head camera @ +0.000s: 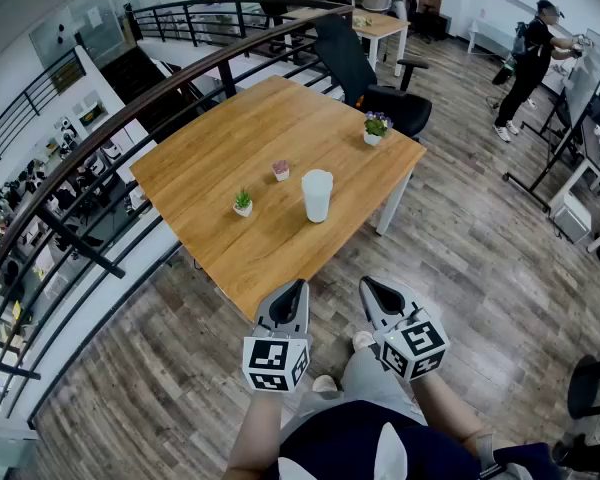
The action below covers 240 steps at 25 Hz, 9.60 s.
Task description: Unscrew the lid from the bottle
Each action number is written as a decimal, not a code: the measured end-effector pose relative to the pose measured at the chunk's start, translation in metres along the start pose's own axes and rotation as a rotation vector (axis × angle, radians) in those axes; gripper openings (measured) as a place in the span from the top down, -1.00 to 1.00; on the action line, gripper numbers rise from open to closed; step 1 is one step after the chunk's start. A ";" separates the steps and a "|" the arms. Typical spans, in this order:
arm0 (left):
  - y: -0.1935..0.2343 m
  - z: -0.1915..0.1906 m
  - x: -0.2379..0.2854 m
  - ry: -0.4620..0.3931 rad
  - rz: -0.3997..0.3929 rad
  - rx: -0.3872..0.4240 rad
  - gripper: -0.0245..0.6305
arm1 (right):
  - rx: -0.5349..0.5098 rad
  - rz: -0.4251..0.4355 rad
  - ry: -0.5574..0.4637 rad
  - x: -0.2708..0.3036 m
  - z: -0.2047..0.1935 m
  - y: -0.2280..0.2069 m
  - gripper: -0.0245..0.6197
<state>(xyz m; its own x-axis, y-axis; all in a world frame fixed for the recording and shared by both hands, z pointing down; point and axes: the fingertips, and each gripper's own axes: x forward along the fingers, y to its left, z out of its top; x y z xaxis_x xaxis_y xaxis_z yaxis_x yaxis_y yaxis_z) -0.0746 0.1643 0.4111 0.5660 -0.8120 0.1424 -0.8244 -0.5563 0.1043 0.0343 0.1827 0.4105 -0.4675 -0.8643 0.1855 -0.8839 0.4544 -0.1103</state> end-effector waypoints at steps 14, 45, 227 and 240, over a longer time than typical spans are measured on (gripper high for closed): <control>0.013 -0.008 0.037 0.033 -0.034 -0.038 0.85 | 0.064 0.028 0.027 0.026 -0.011 -0.037 0.91; 0.103 -0.024 0.187 0.247 -0.123 0.130 -0.04 | 0.090 0.150 0.180 0.196 0.033 -0.123 -0.24; 0.137 -0.176 0.325 0.569 -0.157 0.100 -0.09 | 0.509 0.421 0.303 0.338 0.022 -0.180 -0.51; 0.136 -0.177 0.324 0.581 -0.155 0.094 -0.09 | 0.866 0.370 0.149 0.328 0.025 -0.213 -0.50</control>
<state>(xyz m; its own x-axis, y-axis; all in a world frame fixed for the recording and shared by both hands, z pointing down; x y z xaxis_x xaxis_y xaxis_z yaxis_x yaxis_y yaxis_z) -0.0021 -0.1434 0.6460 0.5679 -0.5057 0.6495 -0.7142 -0.6950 0.0833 0.0694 -0.2027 0.4699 -0.7651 -0.6345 0.1100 -0.3926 0.3243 -0.8606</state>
